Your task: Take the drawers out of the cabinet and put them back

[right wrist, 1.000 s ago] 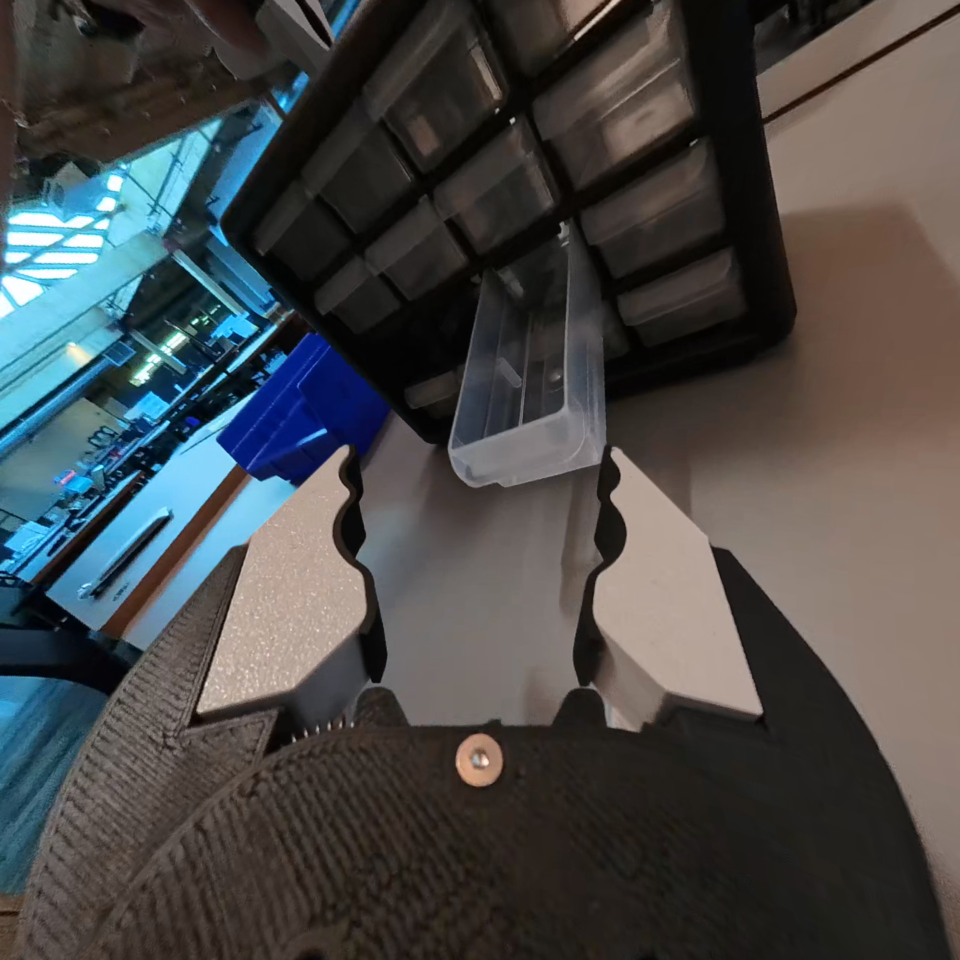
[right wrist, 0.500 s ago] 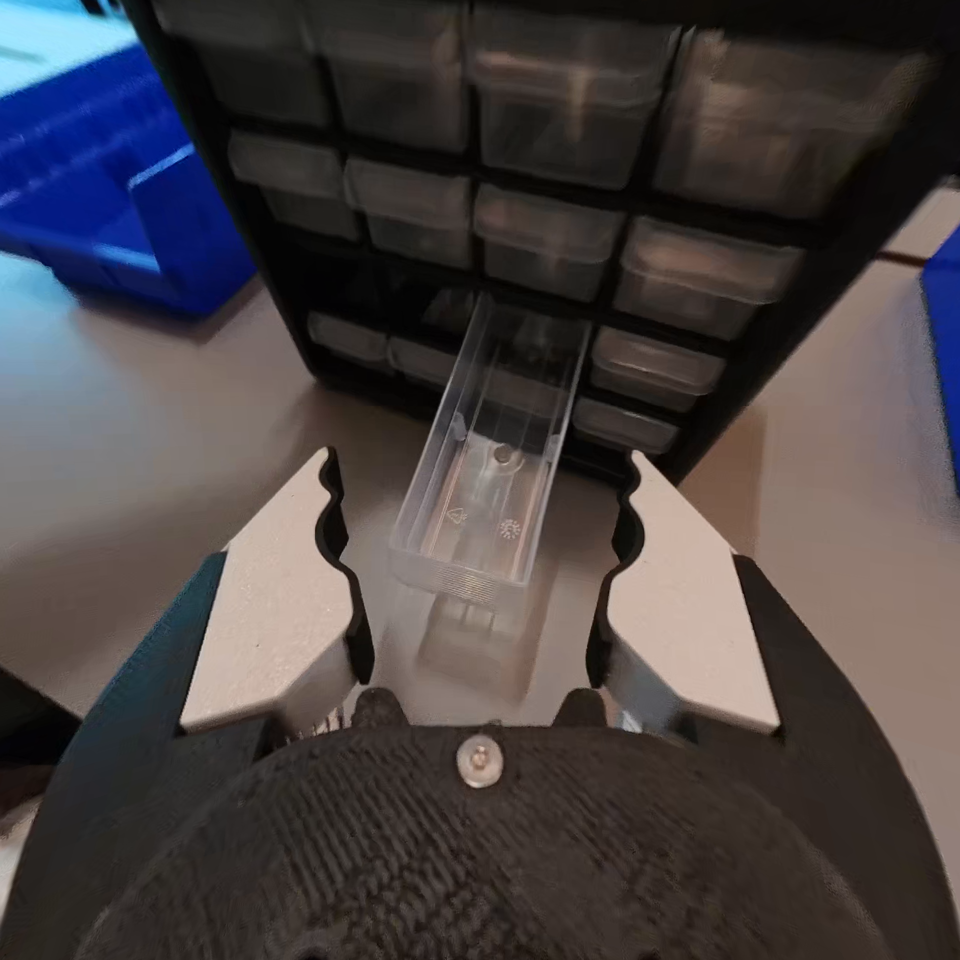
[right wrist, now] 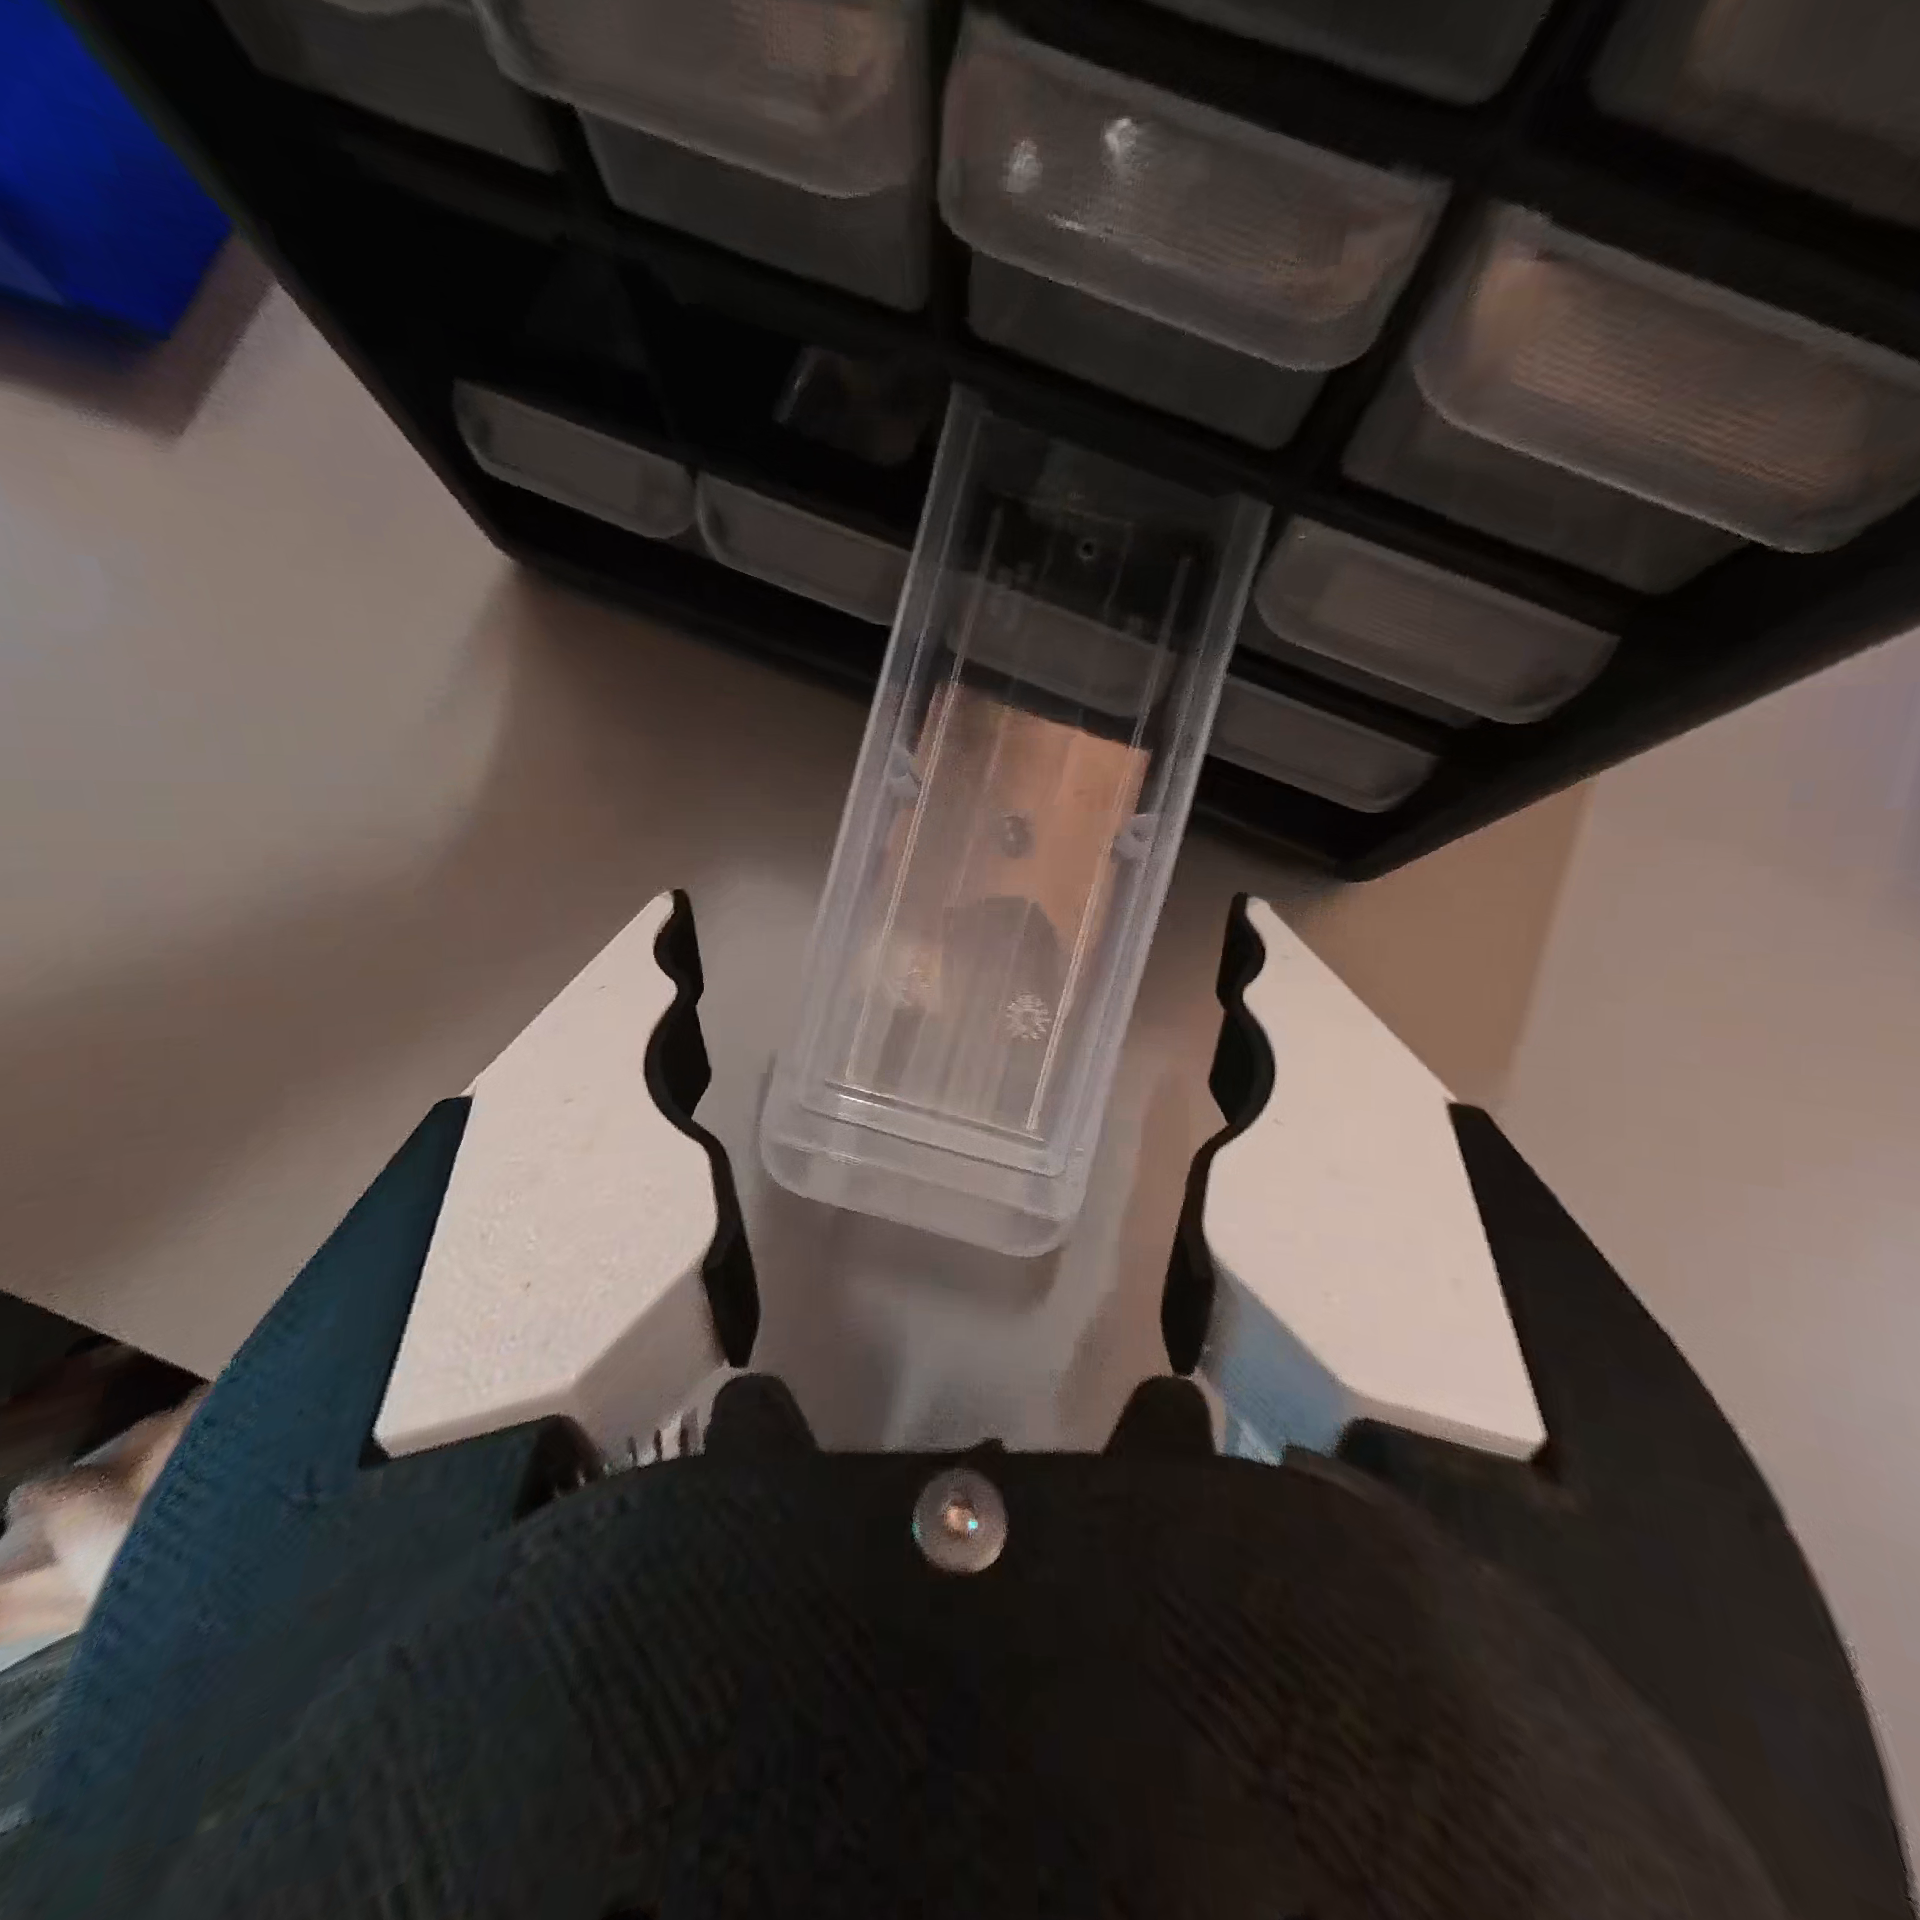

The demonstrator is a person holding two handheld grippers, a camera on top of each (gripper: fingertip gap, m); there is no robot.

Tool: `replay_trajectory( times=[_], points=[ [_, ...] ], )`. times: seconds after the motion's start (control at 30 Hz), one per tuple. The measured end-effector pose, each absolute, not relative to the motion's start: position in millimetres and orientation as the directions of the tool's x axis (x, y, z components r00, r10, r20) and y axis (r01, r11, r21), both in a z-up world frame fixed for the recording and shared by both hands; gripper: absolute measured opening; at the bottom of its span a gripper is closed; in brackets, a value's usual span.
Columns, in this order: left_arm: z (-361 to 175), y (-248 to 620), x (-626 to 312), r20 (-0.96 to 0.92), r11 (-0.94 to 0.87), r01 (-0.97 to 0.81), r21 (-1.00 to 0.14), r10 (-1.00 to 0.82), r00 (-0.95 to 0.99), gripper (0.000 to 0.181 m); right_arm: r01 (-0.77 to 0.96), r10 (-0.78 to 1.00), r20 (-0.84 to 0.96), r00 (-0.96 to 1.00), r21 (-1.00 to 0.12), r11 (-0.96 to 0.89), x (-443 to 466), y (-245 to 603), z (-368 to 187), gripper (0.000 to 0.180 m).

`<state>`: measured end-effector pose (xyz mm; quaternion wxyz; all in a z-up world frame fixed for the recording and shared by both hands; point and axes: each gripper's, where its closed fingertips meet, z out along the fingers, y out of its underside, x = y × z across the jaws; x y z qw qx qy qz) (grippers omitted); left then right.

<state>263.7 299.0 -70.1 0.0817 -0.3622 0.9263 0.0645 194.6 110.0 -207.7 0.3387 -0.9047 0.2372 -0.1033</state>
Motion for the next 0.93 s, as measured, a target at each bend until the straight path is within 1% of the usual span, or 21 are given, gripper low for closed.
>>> replay_trajectory(
  times=[0.03, 0.07, 0.13, 0.23, 0.33, 0.4, 0.47, 0.53, 0.57, 0.63, 0.73, 0.93],
  points=[
    [-70.1, 299.0, 263.8, -0.199, 0.729, -0.682, 0.060, -0.660, -0.724, 0.000, -0.375, -0.495, 0.002, 0.869, -0.651, -0.660, 191.5, 111.7, -209.5, 0.096],
    [-70.1, 299.0, 263.7, -0.202, 0.729, -0.682, 0.059, -0.660, -0.724, 0.000, -0.387, -0.491, -0.020, 0.871, -0.642, -0.661, 189.0, 112.5, -210.5, 0.086],
    [-70.0, 299.0, 263.7, -0.205, 0.730, -0.681, 0.056, -0.660, -0.723, 0.000, -0.383, -0.480, -0.009, 0.877, -0.616, -0.689, 189.5, 108.9, -213.0, 0.078],
    [-70.0, 298.9, 263.7, -0.201, 0.729, -0.682, 0.050, -0.662, -0.722, 0.000, -0.376, -0.453, 0.001, 0.891, -0.558, -0.740, 188.2, 103.2, -218.0, 0.075],
    [-70.1, 298.9, 263.6, -0.197, 0.728, -0.684, 0.052, -0.664, -0.721, 0.000, -0.409, -0.461, -0.038, 0.887, -0.529, -0.743, 186.2, 103.2, -219.3, 0.072],
    [-70.1, 299.0, 263.6, -0.200, 0.728, -0.684, 0.057, -0.663, -0.722, 0.000, -0.442, -0.473, -0.066, 0.879, -0.487, -0.753, 185.1, 100.7, -220.9, 0.071],
    [-70.1, 299.0, 263.7, -0.203, 0.728, -0.683, 0.061, -0.661, -0.723, 0.000, -0.510, -0.503, -0.138, 0.853, -0.419, -0.751, 181.3, 97.8, -223.4, 0.069],
    [-70.0, 299.0, 263.6, -0.202, 0.727, -0.683, 0.060, -0.662, -0.722, 0.000, -0.606, -0.549, -0.257, 0.795, -0.316, -0.730, 174.5, 95.5, -226.8, 0.067],
    [-70.1, 299.0, 263.6, -0.201, 0.727, -0.684, 0.059, -0.663, -0.722, 0.000, -0.634, -0.558, -0.307, 0.771, -0.286, -0.719, 172.7, 96.7, -227.3, 0.067],
    [-70.1, 299.0, 263.6, -0.198, 0.727, -0.685, 0.053, -0.664, -0.721, 0.000, -0.616, -0.535, -0.320, 0.781, -0.261, -0.743, 173.1, 95.4, -228.0, 0.066],
    [-70.1, 299.0, 263.7, -0.194, 0.728, -0.684, 0.048, -0.665, -0.721, 0.000, -0.585, -0.523, -0.271, 0.808, -0.258, -0.769, 174.8, 91.6, -228.7, 0.066],
    [-70.1, 299.1, 263.6, -0.195, 0.728, -0.684, 0.053, -0.664, -0.722, 0.000, -0.597, -0.532, -0.282, 0.798, -0.253, -0.762, 173.6, 93.9, -228.3, 0.066]
  ],
)
